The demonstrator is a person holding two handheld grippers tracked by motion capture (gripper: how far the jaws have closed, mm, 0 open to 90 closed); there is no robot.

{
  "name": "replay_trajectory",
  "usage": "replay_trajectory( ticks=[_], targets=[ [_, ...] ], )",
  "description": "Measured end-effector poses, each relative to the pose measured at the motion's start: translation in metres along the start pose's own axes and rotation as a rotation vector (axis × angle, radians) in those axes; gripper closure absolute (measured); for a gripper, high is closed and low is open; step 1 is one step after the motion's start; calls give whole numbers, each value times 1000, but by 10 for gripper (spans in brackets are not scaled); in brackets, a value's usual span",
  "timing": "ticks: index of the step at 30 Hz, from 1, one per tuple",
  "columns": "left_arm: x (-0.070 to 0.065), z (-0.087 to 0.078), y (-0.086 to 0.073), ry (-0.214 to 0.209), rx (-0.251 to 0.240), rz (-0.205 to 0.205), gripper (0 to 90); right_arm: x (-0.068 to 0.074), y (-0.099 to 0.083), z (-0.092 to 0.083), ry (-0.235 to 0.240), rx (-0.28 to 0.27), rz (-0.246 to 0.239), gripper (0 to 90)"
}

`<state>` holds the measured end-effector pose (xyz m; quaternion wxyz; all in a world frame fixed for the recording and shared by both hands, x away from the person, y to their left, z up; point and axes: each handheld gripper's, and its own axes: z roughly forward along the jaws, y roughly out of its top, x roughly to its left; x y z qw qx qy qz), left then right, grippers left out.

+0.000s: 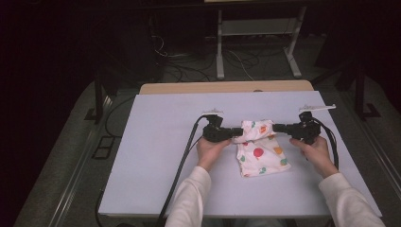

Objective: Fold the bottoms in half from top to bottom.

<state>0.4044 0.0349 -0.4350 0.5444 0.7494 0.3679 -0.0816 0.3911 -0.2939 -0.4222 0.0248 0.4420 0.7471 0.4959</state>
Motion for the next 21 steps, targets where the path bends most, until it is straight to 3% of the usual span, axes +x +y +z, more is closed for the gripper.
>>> replay_trajectory(
  ticks=[12, 21],
  targets=[
    [-10, 2, -6, -41, 17, 16, 881, 3, -9, -10, -6, 17, 5, 880],
    [-11, 1, -10, -40, 42, 25, 881, 7, -19, -13, 2, 32, 21, 880]
  ],
)
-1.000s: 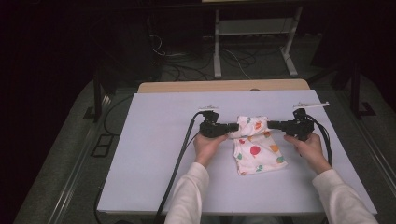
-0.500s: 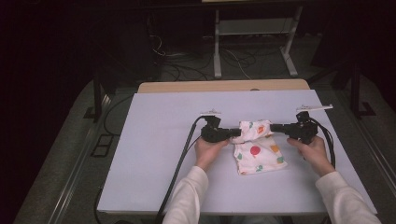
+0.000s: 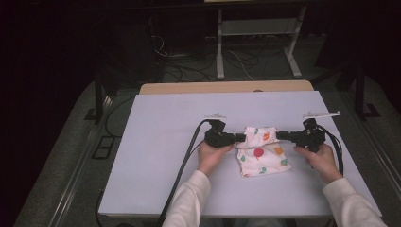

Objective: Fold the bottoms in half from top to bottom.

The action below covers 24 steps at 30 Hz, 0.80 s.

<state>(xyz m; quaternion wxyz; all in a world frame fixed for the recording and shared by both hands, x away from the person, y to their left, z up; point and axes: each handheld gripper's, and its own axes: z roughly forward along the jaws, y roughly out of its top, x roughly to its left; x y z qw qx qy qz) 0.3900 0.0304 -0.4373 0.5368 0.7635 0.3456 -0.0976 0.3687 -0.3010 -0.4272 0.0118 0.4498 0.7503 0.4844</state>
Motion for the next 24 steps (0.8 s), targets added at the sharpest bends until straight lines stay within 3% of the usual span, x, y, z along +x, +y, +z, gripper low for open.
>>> replay_trajectory(
  ticks=[24],
  targets=[
    [-16, 3, -15, -29, 39, 39, 881, 4, -11, -6, -24, 54, -16, 879]
  ],
)
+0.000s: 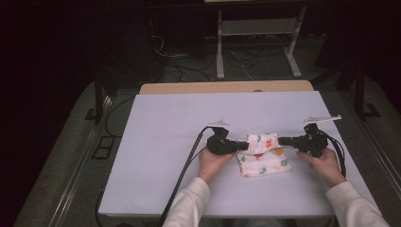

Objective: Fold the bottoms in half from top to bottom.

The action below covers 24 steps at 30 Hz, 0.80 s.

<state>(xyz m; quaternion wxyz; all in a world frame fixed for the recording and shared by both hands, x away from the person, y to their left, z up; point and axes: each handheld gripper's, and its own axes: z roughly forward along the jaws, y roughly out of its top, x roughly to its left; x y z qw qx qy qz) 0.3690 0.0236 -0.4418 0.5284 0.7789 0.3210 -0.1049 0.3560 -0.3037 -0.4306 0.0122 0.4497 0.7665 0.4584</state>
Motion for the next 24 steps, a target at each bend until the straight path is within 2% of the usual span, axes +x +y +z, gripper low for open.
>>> replay_trajectory(
  ticks=[10, 13, 20, 22, 24],
  targets=[
    [-2, 6, -9, 1, 22, 15, 879, 1, -8, -2, -11, 11, 9, 874],
    [-4, 8, -11, 20, 35, 45, 877, 1, -10, -2, -11, 13, 13, 874],
    [-4, 9, -14, 22, 39, 43, 877, 4, -13, -2, -7, 41, 25, 865],
    [-4, 9, -14, 22, 41, 46, 876, 4, -14, -1, -2, 56, 38, 816],
    [-4, 9, -15, 20, 42, 49, 875, 4, -14, -1, -3, 66, 56, 678]
  ],
)
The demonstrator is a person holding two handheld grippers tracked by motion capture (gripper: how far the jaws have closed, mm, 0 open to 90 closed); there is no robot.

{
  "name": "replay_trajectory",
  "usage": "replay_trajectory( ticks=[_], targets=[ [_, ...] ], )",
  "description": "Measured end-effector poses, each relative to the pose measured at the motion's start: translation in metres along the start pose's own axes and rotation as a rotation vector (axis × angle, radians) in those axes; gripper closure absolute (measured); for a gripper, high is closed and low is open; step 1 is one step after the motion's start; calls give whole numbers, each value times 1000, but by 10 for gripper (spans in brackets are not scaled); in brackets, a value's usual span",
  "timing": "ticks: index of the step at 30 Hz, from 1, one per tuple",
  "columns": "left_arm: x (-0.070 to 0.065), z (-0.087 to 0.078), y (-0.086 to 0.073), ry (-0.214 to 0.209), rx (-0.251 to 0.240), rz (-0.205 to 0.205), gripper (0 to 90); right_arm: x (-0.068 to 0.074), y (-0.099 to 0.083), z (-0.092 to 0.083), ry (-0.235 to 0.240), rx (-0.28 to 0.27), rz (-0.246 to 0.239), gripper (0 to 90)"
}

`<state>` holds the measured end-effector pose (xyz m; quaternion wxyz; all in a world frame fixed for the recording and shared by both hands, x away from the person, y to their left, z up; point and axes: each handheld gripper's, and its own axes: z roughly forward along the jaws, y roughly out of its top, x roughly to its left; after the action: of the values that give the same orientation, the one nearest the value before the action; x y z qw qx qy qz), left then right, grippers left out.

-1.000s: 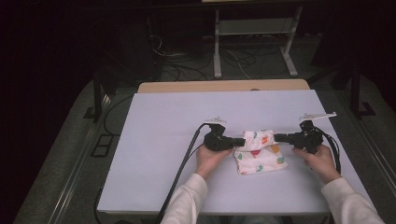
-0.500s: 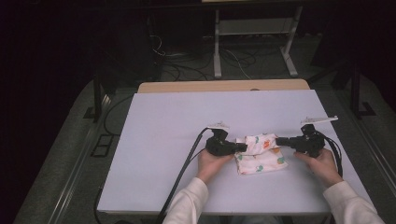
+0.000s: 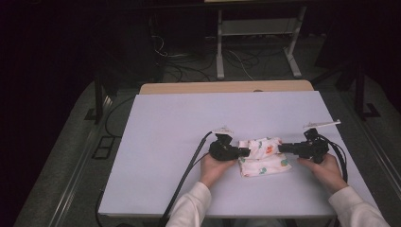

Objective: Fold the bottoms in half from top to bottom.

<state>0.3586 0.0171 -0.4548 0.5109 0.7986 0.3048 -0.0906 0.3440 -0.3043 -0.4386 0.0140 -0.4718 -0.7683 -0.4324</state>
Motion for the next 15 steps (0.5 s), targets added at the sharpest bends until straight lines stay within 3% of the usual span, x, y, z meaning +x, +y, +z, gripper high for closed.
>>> replay_trajectory(
  ticks=[1, 4, 6, 11, 15],
  targets=[
    [0, 1, 0, 1, 2, 1, 874, 0, 0, 0, -3, -5, 6, 611],
    [-1, 2, -2, 2, 8, 11, 873, -2, 0, -2, 64, -23, 23, 472],
    [-2, 3, -2, 0, 14, 18, 873, 0, 2, -2, 56, -23, 8, 423],
    [-2, 4, -3, 3, 16, 21, 873, 0, 8, -2, 37, -58, 3, 411],
    [-3, 3, -3, 3, 13, 22, 873, -1, 17, -1, 16, -70, 2, 491]
  ],
)
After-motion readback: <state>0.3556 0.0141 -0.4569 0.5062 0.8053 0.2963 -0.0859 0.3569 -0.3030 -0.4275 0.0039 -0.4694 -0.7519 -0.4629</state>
